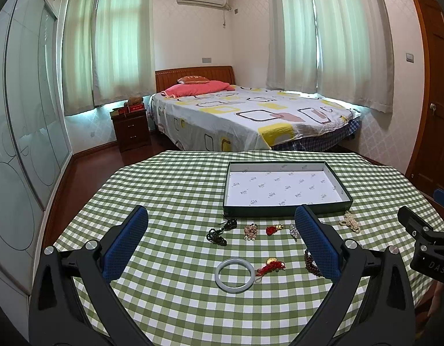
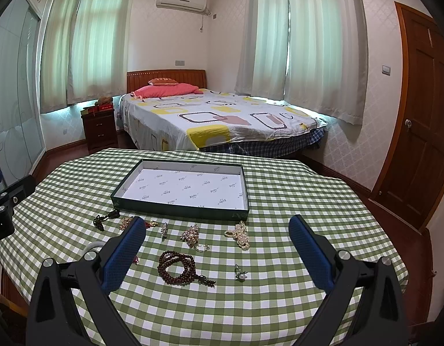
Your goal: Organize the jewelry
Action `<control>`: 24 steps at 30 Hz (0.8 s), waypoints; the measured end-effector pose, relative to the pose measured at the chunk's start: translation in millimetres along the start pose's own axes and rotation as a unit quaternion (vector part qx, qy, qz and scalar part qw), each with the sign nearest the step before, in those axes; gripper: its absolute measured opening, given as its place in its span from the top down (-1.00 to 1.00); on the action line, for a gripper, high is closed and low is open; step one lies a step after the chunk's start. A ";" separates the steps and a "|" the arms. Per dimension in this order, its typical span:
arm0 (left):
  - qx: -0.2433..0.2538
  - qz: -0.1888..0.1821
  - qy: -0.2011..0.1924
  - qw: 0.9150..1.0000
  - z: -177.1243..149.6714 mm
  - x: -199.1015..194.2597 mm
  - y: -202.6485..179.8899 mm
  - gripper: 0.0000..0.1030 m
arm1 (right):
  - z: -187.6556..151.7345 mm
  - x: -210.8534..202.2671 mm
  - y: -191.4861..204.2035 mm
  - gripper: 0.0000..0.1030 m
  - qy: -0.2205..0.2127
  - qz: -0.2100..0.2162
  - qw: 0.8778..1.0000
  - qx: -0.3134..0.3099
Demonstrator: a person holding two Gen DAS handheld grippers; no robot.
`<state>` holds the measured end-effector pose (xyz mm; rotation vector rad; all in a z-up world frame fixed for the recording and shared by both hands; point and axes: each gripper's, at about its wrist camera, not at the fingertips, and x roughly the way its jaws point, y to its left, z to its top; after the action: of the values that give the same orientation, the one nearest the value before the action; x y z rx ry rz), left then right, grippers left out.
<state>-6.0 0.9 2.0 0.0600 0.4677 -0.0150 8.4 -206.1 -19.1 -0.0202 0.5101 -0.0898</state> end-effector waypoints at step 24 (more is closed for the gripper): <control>-0.005 -0.001 0.002 1.000 -1.4 -2.0 -1.2 -0.92 | -0.6 0.1 1.3 -0.88 -0.001 -0.001 1.000 0.000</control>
<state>-8.5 -0.3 1.6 0.0501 0.4721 -0.0149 8.3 -204.8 -19.8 -0.0211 0.5083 -0.0915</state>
